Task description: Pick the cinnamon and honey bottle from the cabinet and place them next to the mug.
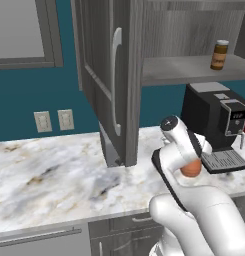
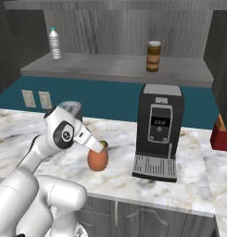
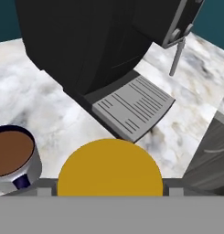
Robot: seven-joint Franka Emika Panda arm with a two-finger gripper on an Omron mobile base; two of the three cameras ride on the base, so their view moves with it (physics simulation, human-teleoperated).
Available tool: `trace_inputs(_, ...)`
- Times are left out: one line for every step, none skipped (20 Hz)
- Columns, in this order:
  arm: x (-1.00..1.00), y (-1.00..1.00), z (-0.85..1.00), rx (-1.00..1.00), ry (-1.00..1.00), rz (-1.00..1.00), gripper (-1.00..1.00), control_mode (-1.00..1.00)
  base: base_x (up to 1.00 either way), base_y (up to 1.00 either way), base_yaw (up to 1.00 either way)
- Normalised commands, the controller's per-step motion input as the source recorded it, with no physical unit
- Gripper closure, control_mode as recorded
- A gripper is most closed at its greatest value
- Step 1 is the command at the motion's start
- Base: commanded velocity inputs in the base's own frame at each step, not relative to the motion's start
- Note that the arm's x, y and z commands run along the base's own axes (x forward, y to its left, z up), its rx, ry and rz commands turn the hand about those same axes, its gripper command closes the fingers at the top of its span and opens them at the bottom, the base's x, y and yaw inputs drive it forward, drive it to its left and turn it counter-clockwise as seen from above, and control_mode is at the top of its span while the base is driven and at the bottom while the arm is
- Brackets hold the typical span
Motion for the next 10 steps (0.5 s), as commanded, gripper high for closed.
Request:
trace_inputs(0.11, -0.25, 0.00, 0.00, -0.02, 0.00, 1.00, -1.00, 0.00, 0.00, 0.00)
trace_inputs(0.18, -0.25, 0.00, 0.00, 0.00, 0.00, 1.00, -1.00, 0.00, 0.00, 0.00)
trace_inputs(0.16, -0.24, 0.00, 0.00, 0.00, 0.00, 1.00, -1.00, 0.00, 0.00, 0.00)
trace_inputs(0.12, -0.23, 0.00, 0.00, 0.00, 0.00, 1.00, -1.00, 0.00, 0.00, 0.00)
trace_inputs(0.09, -0.21, 0.00, 0.00, 0.00, 0.00, 1.00, -1.00, 0.00, 0.00, 0.00)
trace_inputs(0.09, -0.16, 0.00, 0.00, 0.00, 0.00, 1.00, -1.00, 0.00, 0.00, 0.00)
trace_inputs(0.06, -0.08, 0.00, 0.00, 0.00, 0.00, 1.00, -1.00, 0.00, 0.00, 0.00)
trace_inputs(0.14, 0.00, 0.00, 0.00, -0.01, 0.00, 1.00, -1.00, 0.00, 0.00, 0.00)
trace_inputs(0.19, 0.00, 0.00, 0.00, -0.02, 0.00, 1.00, -1.00, 0.00, 0.00, 0.00)
trace_inputs(0.18, 0.00, -0.05, 0.00, -0.02, 0.00, 1.00, -1.00, 0.00, 0.00, 0.00)
